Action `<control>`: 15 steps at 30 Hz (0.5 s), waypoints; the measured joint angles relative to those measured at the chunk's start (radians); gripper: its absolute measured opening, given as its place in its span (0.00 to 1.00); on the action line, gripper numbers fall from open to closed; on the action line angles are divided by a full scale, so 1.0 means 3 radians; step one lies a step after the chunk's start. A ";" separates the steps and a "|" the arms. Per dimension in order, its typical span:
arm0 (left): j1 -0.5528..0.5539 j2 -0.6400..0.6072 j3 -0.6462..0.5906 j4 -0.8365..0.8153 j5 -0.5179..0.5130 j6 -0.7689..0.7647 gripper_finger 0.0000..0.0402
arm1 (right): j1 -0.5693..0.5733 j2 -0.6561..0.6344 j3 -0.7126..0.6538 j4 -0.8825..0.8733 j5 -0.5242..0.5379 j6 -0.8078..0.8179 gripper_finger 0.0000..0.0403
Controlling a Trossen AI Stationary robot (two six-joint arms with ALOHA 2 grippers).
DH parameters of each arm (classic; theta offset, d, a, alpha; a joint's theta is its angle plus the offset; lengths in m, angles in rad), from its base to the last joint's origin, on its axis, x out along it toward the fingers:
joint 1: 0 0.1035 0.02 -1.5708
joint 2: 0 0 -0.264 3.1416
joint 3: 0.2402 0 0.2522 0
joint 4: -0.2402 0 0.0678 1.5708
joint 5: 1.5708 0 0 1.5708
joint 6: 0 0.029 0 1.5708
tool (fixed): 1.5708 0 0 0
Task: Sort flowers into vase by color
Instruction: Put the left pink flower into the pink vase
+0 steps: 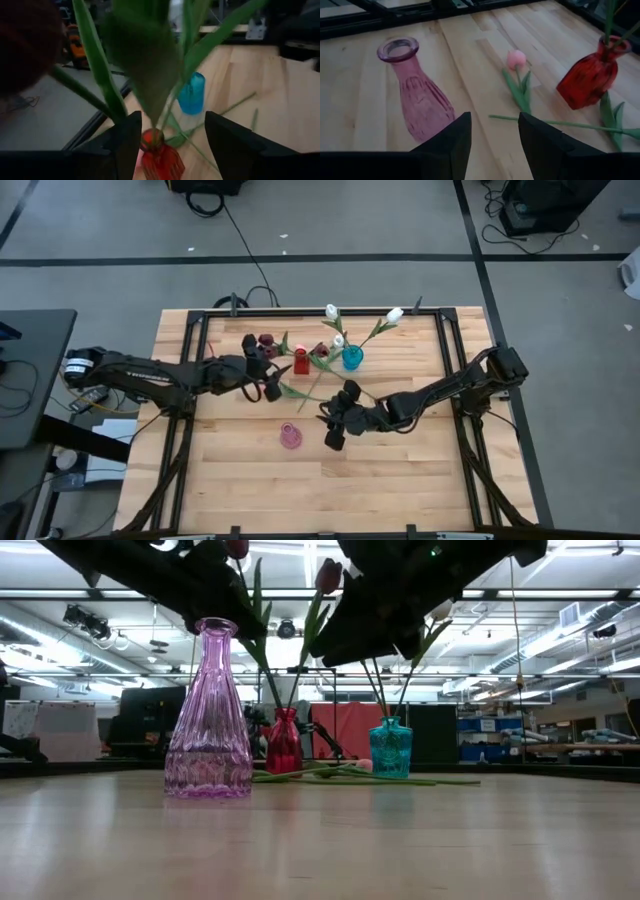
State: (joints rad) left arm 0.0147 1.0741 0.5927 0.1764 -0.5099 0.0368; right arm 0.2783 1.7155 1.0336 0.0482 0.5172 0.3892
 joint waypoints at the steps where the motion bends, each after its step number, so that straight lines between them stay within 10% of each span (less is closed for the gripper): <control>1: -0.0024 -0.0022 -0.0001 -0.0007 -0.0003 0.0014 0.56 | -0.0014 0.0001 0.0000 -0.0001 -0.0037 0.0000 0.43; 15: -0.0099 -0.0395 0.0157 0.0082 -0.0063 0.0231 0.53 | -0.0037 0.0001 0.0001 0.0130 -0.0134 -0.0061 0.43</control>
State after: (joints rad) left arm -0.0151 0.9556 0.6397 0.2009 -0.5288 0.1060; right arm 0.2672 1.7157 1.0340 0.0871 0.4770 0.3710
